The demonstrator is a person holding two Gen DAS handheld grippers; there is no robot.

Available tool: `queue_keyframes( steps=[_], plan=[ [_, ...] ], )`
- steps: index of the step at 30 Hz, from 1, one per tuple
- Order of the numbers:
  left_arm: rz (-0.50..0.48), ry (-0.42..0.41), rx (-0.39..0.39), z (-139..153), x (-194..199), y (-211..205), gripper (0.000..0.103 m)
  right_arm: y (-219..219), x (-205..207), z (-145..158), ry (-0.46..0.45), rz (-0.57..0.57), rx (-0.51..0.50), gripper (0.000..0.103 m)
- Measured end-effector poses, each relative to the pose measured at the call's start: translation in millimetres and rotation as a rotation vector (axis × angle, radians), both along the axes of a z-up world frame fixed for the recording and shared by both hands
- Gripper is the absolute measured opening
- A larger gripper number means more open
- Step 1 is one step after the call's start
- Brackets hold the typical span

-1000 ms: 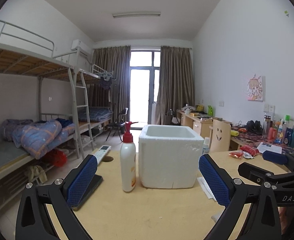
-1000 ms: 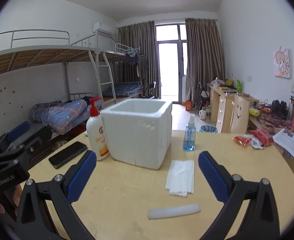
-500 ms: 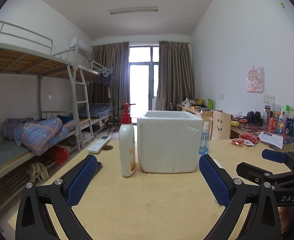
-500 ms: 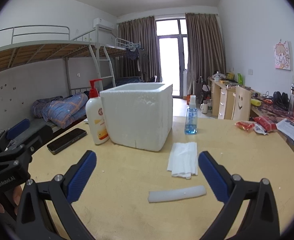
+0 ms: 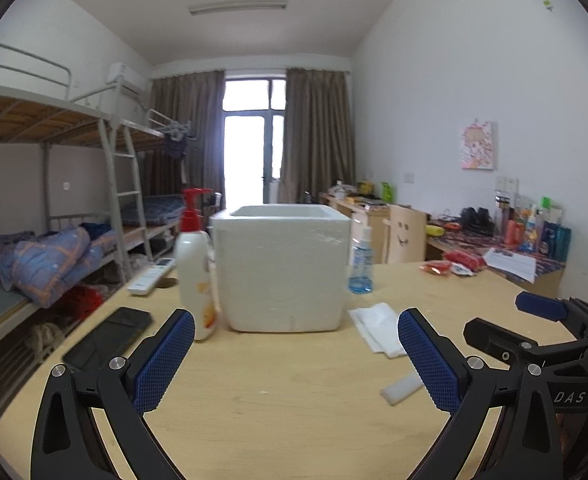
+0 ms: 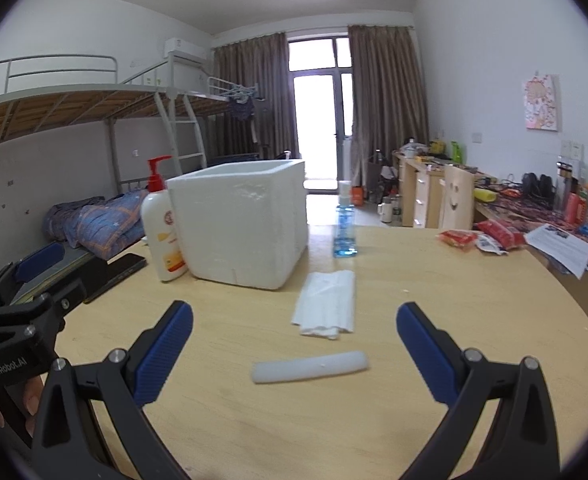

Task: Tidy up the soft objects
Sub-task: 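Move both tools back from the box toward the white foam tube, then lower the left tool onto the white foam tube and close on it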

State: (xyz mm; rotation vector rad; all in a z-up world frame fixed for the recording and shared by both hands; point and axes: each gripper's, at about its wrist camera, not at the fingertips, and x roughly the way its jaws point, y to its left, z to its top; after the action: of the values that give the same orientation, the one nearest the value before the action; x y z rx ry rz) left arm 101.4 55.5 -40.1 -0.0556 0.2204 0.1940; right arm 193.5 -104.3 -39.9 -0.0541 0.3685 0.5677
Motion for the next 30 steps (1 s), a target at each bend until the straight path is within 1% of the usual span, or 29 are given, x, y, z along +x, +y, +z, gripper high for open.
queue_keyframes(
  steps=[7, 12, 18, 23, 25, 27, 30],
  plan=[
    [-0.085, 0.018, 0.005, -0.7, 11.3, -20.0, 0.102, -32.1, 3.4, -0.4, 0.011, -0.091, 0.007, 0.103],
    [-0.145, 0.051, 0.003, -3.2, 21.9, -30.6, 0.102, -46.8, 4.4, -3.1, 0.027, -0.136, 0.013, 0.103],
    [-0.188, 0.086, -0.001, -7.3, 32.3, -39.2, 0.102, -55.5, 8.4, -5.6, 0.044, -0.155, 0.009, 0.103],
    [-0.241, 0.147, 0.012, -13.6, 46.9, -47.4, 0.102, -61.1, 15.0, -8.4, 0.067, -0.16, 0.003, 0.103],
    [-0.272, 0.169, 0.02, -16.3, 52.8, -50.4, 0.102, -63.0, 17.8, -10.7, 0.076, -0.158, -0.005, 0.103],
    [-0.325, 0.202, 0.023, -18.5, 59.4, -50.8, 0.102, -64.6, 20.1, -13.2, 0.086, -0.153, -0.015, 0.103],
    [-0.365, 0.239, 0.055, -22.3, 70.8, -52.6, 0.102, -68.0, 25.6, -17.2, 0.107, -0.145, -0.013, 0.103]
  ],
)
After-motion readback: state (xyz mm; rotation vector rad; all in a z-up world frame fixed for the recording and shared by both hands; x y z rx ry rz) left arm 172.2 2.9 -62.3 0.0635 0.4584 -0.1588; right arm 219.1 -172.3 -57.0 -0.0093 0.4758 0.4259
